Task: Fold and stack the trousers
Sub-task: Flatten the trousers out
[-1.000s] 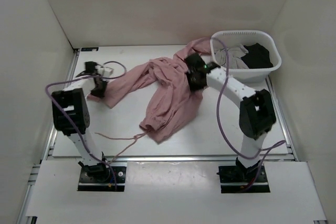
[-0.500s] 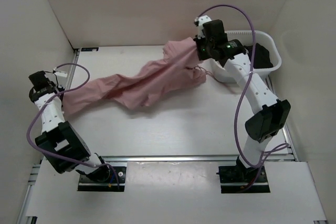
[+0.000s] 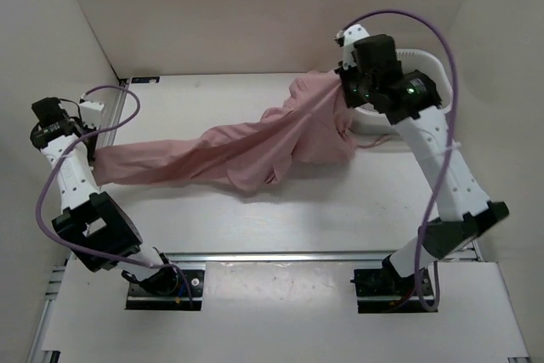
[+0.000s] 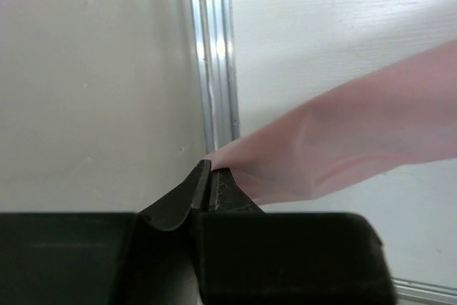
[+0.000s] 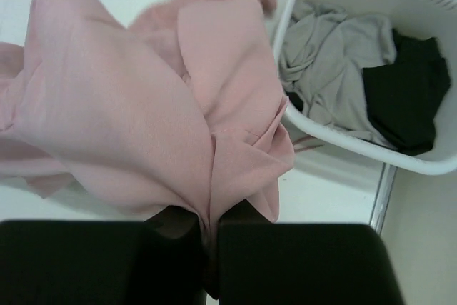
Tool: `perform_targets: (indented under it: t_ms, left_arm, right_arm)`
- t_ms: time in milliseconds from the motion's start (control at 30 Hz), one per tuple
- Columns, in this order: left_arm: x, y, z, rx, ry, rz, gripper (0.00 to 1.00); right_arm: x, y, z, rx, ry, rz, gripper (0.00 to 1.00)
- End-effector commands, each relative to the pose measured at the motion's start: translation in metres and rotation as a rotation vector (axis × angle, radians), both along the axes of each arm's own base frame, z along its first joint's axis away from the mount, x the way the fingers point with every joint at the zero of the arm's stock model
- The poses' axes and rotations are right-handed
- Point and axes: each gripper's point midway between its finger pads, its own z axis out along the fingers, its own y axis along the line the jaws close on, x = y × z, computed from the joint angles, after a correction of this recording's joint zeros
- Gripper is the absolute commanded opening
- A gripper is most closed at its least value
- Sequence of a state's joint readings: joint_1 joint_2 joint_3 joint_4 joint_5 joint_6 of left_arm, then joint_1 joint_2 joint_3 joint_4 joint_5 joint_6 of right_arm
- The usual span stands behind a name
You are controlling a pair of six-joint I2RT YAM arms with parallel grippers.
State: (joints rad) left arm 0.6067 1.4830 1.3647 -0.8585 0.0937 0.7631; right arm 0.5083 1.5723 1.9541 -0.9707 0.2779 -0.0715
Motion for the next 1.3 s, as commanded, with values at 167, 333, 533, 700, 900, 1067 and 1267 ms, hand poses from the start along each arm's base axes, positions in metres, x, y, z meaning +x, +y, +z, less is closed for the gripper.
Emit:
perform_targets:
  t_ms: [167, 333, 533, 700, 900, 1067, 1267]
  left_arm:
    - [0.045, 0.015, -0.049, -0.233, 0.083, 0.136, 0.23]
    - [0.079, 0.034, -0.047, -0.304, 0.091, 0.235, 0.69]
    - [0.048, 0.029, -0.019, -0.195, 0.086, 0.194, 0.91]
    - [-0.028, 0.008, -0.066, -0.159, 0.227, 0.241, 0.95]
    - [-0.034, 0.004, -0.120, -0.204, 0.249, 0.337, 0.91]
    - [0.011, 0.022, -0.125, -0.252, 0.145, 0.396, 0.92]
    - [0.030, 0.024, -0.147, -0.306, 0.141, 0.357, 0.96]
  right_arm:
    - [0.095, 0.045, -0.073, 0.061, 0.101, -0.041, 0.99]
    - [0.122, 0.037, -0.052, 0.168, 0.043, -0.168, 0.99]
    - [0.031, -0.015, -0.038, 0.148, 0.027, -0.277, 0.99]
    - [-0.089, -0.048, -0.138, 0.239, 0.293, -0.420, 0.91]
    - [-0.180, -0.057, -0.226, 0.279, 0.537, -0.418, 0.91]
    - [-0.206, -0.047, -0.281, 0.282, 0.671, -0.340, 0.98]
    - [-0.198, -0.030, -0.301, 0.329, 0.699, -0.300, 0.98]
